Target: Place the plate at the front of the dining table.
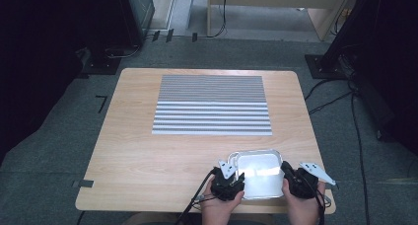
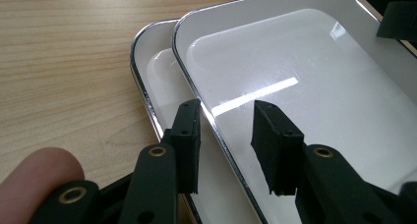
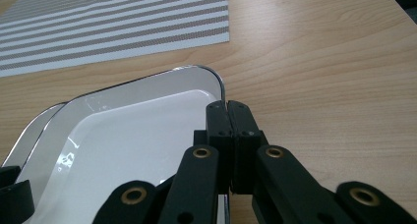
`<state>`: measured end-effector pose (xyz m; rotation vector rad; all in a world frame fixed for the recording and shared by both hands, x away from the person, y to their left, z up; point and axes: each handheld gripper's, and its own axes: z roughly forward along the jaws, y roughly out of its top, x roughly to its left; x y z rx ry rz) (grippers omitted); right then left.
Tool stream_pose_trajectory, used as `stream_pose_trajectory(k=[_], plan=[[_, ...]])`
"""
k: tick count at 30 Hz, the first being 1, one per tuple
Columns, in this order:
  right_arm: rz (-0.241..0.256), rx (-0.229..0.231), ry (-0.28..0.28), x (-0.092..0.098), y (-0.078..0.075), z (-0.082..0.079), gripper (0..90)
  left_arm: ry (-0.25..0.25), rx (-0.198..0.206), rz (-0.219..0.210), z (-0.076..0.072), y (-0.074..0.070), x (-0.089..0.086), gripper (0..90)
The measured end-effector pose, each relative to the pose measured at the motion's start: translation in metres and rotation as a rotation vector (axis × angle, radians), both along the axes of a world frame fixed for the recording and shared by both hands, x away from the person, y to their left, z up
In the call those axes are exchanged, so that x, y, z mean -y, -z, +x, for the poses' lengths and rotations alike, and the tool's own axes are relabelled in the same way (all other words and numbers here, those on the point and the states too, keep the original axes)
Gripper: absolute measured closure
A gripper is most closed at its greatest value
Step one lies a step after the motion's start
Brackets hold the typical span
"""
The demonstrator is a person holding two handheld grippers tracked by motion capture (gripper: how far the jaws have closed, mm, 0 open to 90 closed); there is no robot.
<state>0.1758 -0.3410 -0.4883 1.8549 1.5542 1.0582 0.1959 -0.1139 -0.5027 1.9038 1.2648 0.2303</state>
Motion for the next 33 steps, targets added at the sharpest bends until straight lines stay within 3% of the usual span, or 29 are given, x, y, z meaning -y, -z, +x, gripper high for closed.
stream_pose_trajectory(k=[6,9,15,32,33], plan=[[-0.011,-0.009,-0.014,0.0009,-0.0009,-0.0003,89.9,-0.026,-0.005,0.002,0.0013,0.0008,0.0008,67.9],[-0.003,-0.026,-0.029,0.0027,-0.0011,-0.0009,87.7,-0.031,-0.002,0.016,0.0013,0.0022,0.0019,72.0],[-0.040,-0.070,-0.026,-0.0005,0.0035,0.0020,84.2,-0.035,0.001,0.020,0.0012,0.0036,0.0029,73.9],[0.008,-0.078,-0.025,0.0027,0.0027,0.0023,89.5,-0.036,0.012,0.018,0.0010,0.0045,0.0037,74.7],[0.059,-0.067,-0.014,0.0061,0.0043,0.0020,89.9,-0.034,0.015,0.018,0.0010,0.0046,0.0040,74.8]])
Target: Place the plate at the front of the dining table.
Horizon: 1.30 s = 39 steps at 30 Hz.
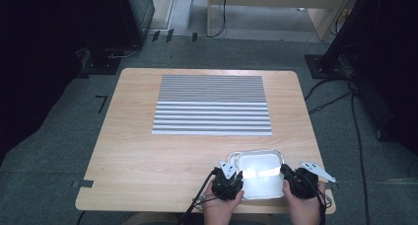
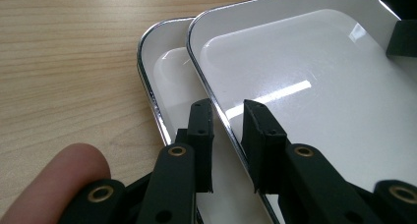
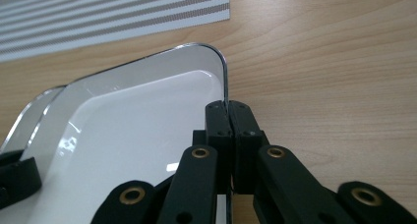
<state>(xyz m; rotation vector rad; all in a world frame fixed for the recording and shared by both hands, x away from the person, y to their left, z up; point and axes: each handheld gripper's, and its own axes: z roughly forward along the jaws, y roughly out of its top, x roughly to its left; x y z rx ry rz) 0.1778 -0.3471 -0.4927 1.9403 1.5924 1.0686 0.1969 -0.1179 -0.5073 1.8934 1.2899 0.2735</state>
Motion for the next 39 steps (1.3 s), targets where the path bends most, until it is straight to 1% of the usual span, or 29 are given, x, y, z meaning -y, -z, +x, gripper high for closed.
stream_pose_trajectory(k=[1,2,4,5,9,10,13,14,17,18,19,20,21,22,23,25,26,27,28,29,30,31,32,35,37,38,39], plan=[[0.000,0.000,0.000,0.000,0.000,0.000,89.9,0.000,0.000,0.000,0.000,0.000,0.000,74.6],[0.035,0.014,0.013,0.003,0.002,-0.001,90.0,0.002,-0.001,-0.007,0.000,0.000,0.000,74.3],[0.040,0.019,0.017,0.004,0.002,-0.001,90.0,-0.002,0.001,-0.015,-0.001,0.001,0.002,74.3],[0.050,0.027,0.029,0.005,0.003,-0.001,90.0,-0.014,0.004,-0.023,-0.001,0.001,0.003,74.2],[0.046,0.042,0.044,0.004,0.004,-0.002,90.0,-0.028,0.012,-0.031,-0.002,0.001,0.004,73.4],[0.046,0.051,0.056,0.004,0.002,-0.003,90.0,-0.034,0.019,-0.037,-0.002,0.000,0.004,72.9],[0.045,0.060,0.059,0.004,0.002,-0.004,90.0,-0.039,0.027,-0.044,-0.002,-0.002,0.004,72.8],[0.059,0.063,0.065,0.004,0.000,-0.005,90.0,-0.040,0.028,-0.047,-0.001,-0.003,0.003,72.9],[0.067,0.069,0.068,0.003,0.000,-0.005,90.0,-0.044,0.033,-0.064,-0.001,-0.005,0.001,73.2],[0.076,0.076,0.070,0.003,0.000,-0.005,90.0,-0.044,0.035,-0.089,-0.001,-0.006,-0.001,74.3],[0.076,0.076,0.070,0.003,0.000,-0.005,90.0,-0.044,0.035,-0.089,-0.001,-0.006,-0.001,75.2],[0.095,0.078,0.074,0.003,-0.001,-0.006,90.0,-0.042,0.043,-0.105,0.000,-0.007,-0.002,76.5],[0.099,0.082,0.074,0.003,-0.001,-0.006,90.0,-0.042,0.043,-0.105,0.000,-0.007,-0.002,77.4],[0.103,0.082,0.078,0.002,-0.001,-0.007,90.0,-0.050,0.057,-0.098,-0.001,-0.008,-0.003,78.0],[0.103,0.082,0.078,0.002,-0.001,-0.007,90.0,-0.050,0.057,-0.098,-0.001,-0.008,-0.003,79.1],[0.129,0.082,0.081,0.001,-0.001,-0.007,90.0,-0.068,0.077,-0.104,-0.002,-0.011,-0.004,80.0],[0.134,0.092,0.080,-0.001,-0.003,-0.007,90.0,-0.073,0.081,-0.113,-0.002,-0.012,-0.007,80.9],[0.134,0.092,0.080,-0.001,-0.003,-0.007,90.0,-0.076,0.084,-0.117,-0.001,-0.012,-0.008,80.9],[0.130,0.096,0.079,-0.003,-0.003,-0.007,90.0,-0.083,0.083,-0.123,-0.001,-0.012,-0.010,81.2],[0.116,0.106,0.079,-0.008,-0.006,-0.006,90.0,-0.090,0.086,-0.128,0.000,-0.012,-0.012,81.7],[0.113,0.106,0.077,-0.011,-0.007,-0.005,90.0,-0.105,0.098,-0.125,0.000,-0.012,-0.016,81.9],[0.108,0.107,0.074,-0.014,-0.008,-0.004,90.0,-0.109,0.107,-0.129,0.001,-0.012,-0.018,82.0],[0.106,0.109,0.072,-0.017,-0.009,-0.003,90.0,-0.112,0.108,-0.132,0.001,-0.012,-0.021,82.1],[0.109,0.106,0.059,-0.025,-0.012,0.002,89.9,-0.130,0.092,-0.150,0.005,-0.013,-0.033,82.5],[0.103,0.102,0.046,-0.033,-0.013,0.006,90.0,-0.149,0.087,-0.157,0.007,-0.015,-0.041,83.6],[0.103,0.102,0.046,-0.033,-0.013,0.006,90.0,-0.149,0.087,-0.157,0.007,-0.015,-0.041,84.3],[0.101,0.100,0.037,-0.037,-0.013,0.008,90.0,-0.162,0.085,-0.163,0.009,-0.016,-0.046,84.3]])
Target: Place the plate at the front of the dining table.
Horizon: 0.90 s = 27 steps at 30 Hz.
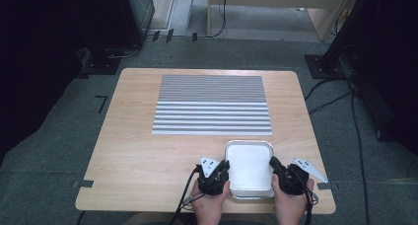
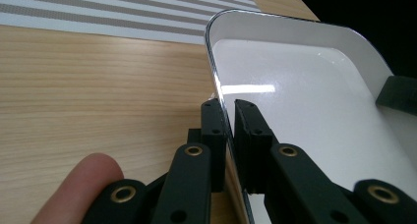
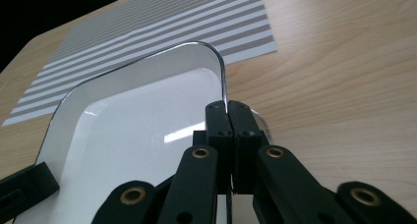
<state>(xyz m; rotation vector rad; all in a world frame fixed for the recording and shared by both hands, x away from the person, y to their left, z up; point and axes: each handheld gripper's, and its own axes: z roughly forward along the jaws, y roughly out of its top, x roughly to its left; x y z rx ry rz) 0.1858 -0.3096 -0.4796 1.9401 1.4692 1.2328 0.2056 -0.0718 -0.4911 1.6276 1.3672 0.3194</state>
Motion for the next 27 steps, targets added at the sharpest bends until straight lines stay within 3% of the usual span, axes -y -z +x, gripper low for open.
stream_pose_trajectory(k=[12,27], plan=[[-0.038,0.032,-0.062,-0.048,-0.011,0.030,89.9,-0.086,0.003,-0.034,0.017,-0.009,-0.040,87.6],[-0.055,0.039,-0.104,-0.082,-0.018,0.051,89.9,-0.142,0.012,-0.044,0.030,-0.014,-0.073,88.1]])
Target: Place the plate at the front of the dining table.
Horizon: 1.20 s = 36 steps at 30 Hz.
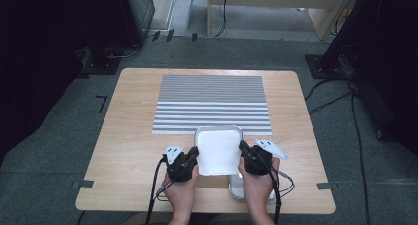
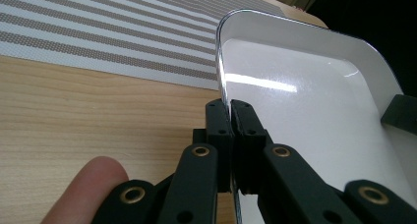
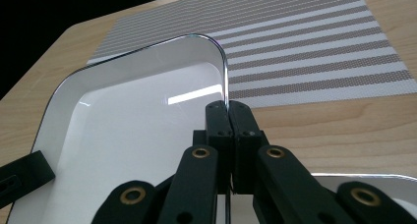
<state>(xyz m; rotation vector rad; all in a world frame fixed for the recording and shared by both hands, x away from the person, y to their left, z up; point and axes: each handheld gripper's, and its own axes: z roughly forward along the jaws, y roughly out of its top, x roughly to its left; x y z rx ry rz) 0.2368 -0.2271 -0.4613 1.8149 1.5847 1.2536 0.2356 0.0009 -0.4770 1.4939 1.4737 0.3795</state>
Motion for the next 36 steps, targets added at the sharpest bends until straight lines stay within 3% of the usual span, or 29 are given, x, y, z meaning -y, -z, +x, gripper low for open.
stream_pose_trajectory(k=[11,18,36], plan=[[0.003,-0.001,-0.008,-0.019,-0.001,0.011,89.9,-0.014,-0.008,0.000,0.011,-0.003,-0.020,88.3],[0.006,0.004,-0.016,-0.027,-0.002,0.019,89.9,-0.016,-0.002,0.024,0.018,-0.006,-0.027,88.3],[0.000,-0.022,-0.011,-0.035,-0.001,0.051,89.9,-0.012,-0.031,0.040,0.050,-0.007,-0.033,88.4]])
